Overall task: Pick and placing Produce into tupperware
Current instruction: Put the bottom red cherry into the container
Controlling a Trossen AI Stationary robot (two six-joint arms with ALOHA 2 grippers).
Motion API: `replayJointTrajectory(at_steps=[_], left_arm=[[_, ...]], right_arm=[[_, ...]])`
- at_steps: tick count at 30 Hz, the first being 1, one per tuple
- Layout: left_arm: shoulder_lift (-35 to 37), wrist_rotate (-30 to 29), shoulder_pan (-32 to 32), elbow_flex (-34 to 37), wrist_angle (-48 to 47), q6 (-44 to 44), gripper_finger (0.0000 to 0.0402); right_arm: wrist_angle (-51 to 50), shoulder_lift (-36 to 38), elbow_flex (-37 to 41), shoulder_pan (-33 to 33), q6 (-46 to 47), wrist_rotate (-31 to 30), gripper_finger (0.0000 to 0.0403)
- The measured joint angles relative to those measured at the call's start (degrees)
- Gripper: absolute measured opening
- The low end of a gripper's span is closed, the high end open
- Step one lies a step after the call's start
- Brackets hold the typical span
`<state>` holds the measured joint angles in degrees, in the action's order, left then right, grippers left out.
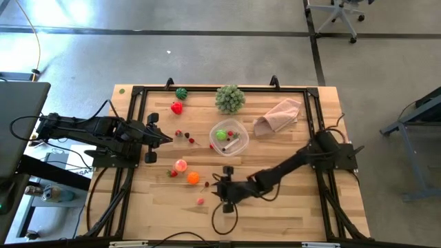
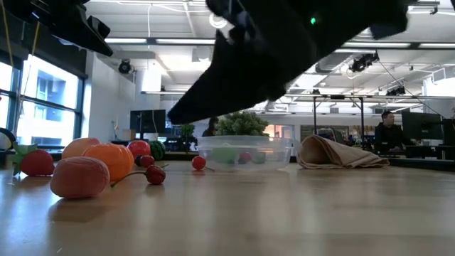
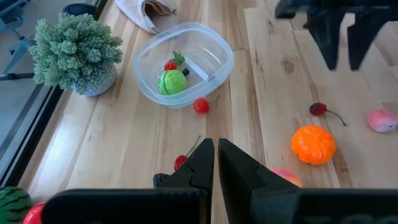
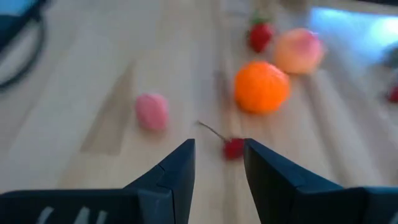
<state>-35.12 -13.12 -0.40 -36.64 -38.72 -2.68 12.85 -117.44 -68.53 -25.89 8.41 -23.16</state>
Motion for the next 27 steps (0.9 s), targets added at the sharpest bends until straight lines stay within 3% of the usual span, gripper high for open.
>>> replayJointTrajectory(at_steps=[4, 19, 27], left_arm=[[-0.01, 0.02, 0.0, 0.02, 0.02, 0.0, 0.0014], [0.0, 0.01, 0.01, 0.02, 0.0, 0.0, 0.0014], [0.0, 0.0, 0.0, 0.02, 0.0, 0.0, 0.0014]], right_arm=[[2.56, -3.3, 0.06, 2.26, -2.74, 5.39, 0.0129], [2.42, -6.37, 0.06, 4.91, 1.71, 3.78, 0.0129], [-0.89, -6.06, -0.17, 7.56, 4.86, 10.03, 0.0129]])
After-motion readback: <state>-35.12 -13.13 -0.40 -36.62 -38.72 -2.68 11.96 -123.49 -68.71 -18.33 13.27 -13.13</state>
